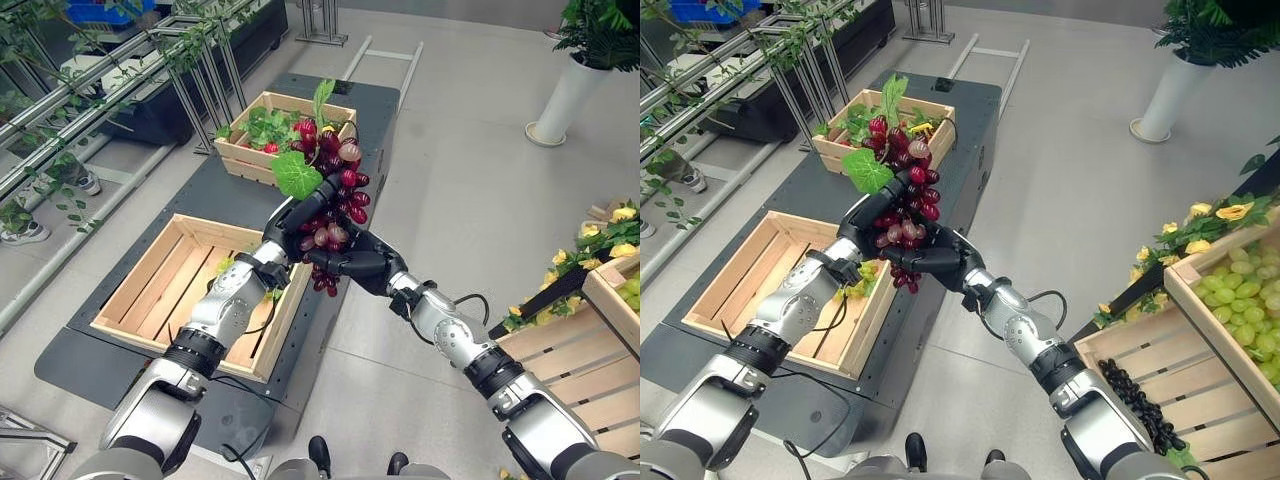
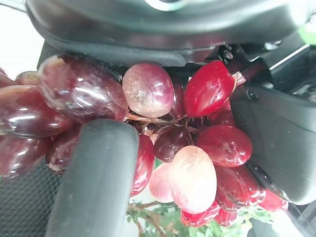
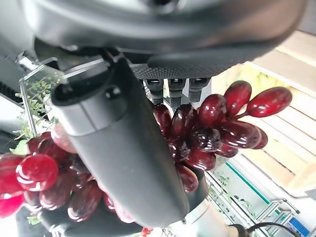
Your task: Pick up the fruits from the basket on one side to the basket on the other side
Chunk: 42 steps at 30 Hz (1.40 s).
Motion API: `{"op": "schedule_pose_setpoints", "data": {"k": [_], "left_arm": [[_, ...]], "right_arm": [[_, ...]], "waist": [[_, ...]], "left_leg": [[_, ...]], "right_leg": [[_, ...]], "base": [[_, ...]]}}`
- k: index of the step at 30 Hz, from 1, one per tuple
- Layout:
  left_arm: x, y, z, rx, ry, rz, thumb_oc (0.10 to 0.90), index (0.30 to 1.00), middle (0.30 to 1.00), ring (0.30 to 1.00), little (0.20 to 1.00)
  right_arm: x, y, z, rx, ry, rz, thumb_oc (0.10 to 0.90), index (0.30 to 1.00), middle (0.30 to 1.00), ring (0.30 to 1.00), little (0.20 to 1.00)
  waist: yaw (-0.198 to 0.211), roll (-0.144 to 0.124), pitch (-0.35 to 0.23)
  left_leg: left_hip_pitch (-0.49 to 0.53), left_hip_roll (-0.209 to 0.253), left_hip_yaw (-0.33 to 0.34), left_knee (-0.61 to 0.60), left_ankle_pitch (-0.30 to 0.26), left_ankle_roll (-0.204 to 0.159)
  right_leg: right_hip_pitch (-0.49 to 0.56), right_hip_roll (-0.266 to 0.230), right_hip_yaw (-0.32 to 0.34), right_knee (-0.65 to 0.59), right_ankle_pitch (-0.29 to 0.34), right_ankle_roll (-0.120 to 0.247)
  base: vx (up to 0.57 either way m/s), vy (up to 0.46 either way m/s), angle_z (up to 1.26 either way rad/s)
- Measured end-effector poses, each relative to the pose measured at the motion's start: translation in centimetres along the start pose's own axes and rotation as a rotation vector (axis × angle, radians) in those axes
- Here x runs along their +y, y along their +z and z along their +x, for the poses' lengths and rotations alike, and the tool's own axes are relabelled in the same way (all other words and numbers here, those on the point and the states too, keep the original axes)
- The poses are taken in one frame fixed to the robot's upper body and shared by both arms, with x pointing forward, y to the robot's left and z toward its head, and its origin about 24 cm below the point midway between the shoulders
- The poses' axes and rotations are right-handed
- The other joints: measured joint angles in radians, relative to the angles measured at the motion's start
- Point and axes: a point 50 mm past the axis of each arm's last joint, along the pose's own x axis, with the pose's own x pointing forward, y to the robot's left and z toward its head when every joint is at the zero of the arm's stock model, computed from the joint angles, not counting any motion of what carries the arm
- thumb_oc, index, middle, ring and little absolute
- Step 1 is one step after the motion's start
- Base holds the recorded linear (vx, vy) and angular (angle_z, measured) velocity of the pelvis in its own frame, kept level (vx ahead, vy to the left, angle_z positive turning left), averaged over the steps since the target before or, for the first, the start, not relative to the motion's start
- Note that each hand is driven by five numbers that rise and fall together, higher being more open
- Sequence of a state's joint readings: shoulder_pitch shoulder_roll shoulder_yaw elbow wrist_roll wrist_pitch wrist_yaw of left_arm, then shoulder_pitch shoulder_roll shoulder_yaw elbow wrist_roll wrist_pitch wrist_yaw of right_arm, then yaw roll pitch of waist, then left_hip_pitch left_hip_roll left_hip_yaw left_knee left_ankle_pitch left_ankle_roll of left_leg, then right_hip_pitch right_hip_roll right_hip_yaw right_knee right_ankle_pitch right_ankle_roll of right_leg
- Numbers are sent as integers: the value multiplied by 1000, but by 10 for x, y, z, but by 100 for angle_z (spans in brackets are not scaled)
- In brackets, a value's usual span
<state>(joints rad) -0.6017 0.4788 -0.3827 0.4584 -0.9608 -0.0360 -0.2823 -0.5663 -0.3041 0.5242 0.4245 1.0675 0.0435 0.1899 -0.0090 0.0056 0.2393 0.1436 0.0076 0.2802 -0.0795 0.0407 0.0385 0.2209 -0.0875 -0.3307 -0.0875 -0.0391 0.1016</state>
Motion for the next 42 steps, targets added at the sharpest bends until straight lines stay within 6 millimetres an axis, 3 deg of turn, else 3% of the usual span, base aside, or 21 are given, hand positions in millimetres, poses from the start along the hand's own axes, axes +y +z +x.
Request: {"op": "schedule_pose_setpoints", "data": {"k": [11,12,13,14,24,37,42], "left_arm": [[-5,-4,2,-2,-57,-24,400,300,300,300,300],[-6,-4,3,-4,-60,-24,436,354,354,354,354],[-6,-3,3,-5,-63,-25,576,564,564,564,564],[-7,-3,4,-7,-64,-26,800,900,900,900,900],[-10,-3,5,0,-89,-13,800,900,900,900,900],[-20,5,16,85,-158,341,800,900,900,900,900],[-23,8,19,88,-177,436,800,900,900,900,900]], "right_arm": [[-9,2,-2,-25,-78,11,400,300,300,300,300],[-9,2,-2,-28,-79,21,400,300,300,300,300],[-10,2,-2,-29,-80,31,400,300,300,300,300],[-10,2,-2,-33,-83,38,400,300,300,300,300],[-15,1,-3,-40,-104,77,400,300,300,300,300],[-27,5,-9,-45,-149,59,400,300,300,300,300],[-29,6,-9,-54,-156,64,400,300,300,300,300]], "waist": [[-2,0,0],[-1,0,0],[-1,0,0],[-2,0,0],[-1,0,0],[-9,2,-1],[-33,2,-1]], "left_leg": [[1,1,2,0,0,0],[2,1,1,0,0,0],[2,1,1,0,0,0],[2,1,1,0,0,0],[7,1,2,-2,1,-1],[11,4,25,-8,1,-2],[11,5,33,-8,1,-2]], "right_leg": [[0,0,1,0,0,0],[0,0,1,0,0,0],[0,0,2,0,0,0],[0,0,2,0,0,0],[0,0,19,0,0,0],[-12,2,45,0,3,1],[-19,4,53,0,9,1]], "base": [[-1,-1,0],[0,0,0],[0,0,0],[0,0,0],[-10,0,-3],[-20,6,-4],[-22,13,-11]]}}
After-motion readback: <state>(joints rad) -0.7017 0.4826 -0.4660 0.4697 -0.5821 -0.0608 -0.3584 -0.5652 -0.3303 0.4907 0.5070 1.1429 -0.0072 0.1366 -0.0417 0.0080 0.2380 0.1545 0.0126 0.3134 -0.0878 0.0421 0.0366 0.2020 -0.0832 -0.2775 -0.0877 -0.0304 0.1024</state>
